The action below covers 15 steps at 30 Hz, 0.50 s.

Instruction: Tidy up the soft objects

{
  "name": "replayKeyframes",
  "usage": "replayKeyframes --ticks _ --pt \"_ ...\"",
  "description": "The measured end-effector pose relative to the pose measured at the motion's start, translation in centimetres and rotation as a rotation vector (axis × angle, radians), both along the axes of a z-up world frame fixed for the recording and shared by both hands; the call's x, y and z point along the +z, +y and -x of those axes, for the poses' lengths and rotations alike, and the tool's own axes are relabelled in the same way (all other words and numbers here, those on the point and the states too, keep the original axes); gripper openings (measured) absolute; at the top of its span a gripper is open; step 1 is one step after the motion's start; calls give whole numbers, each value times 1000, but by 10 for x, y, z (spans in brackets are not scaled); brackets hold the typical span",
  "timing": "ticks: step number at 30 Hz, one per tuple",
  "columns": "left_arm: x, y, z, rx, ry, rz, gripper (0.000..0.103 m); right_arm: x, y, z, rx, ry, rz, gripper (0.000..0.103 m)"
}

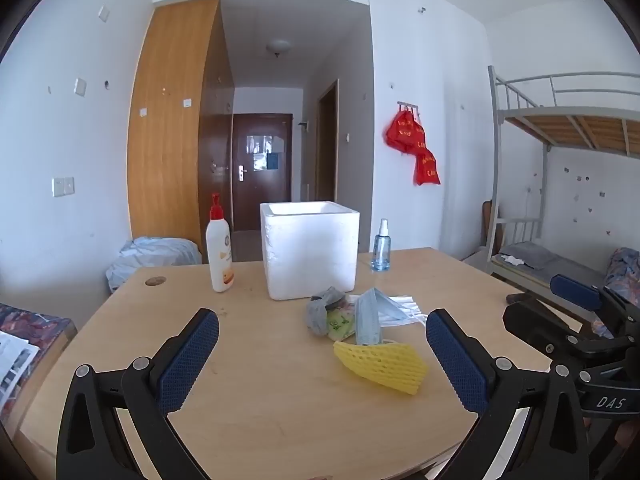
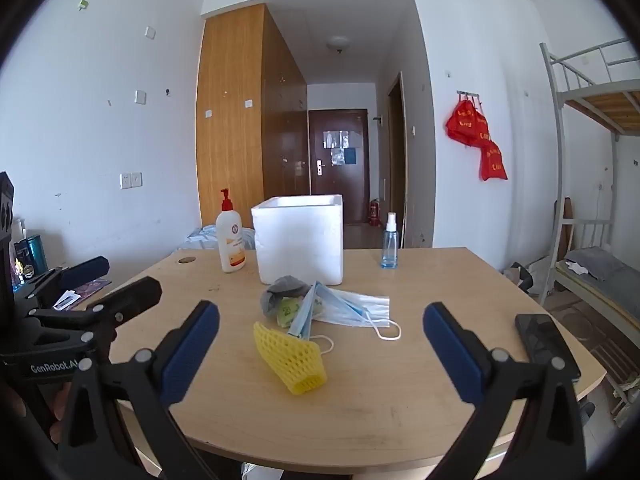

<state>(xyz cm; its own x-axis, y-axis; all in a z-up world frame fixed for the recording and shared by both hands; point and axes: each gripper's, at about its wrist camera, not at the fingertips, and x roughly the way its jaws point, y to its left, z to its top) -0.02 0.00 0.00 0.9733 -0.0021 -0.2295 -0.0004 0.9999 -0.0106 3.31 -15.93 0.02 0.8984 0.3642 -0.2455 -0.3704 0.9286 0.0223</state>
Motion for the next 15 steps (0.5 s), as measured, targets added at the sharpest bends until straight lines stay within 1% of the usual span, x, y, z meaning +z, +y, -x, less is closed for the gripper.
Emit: replayKeyframes --ticks 1,2,8,15 --pt "0 0 1 1 -1 1 103 0 0 0 0 1 2 103" --pt "0 1 -1 2 34 20 103 0 0 0 0 1 0 103" --pt "4 1 -3 6 31 22 103 1 0 1 2 1 -5 103" --pt "-1 2 -3 10 18 15 103 1 0 0 1 0 -6 103"
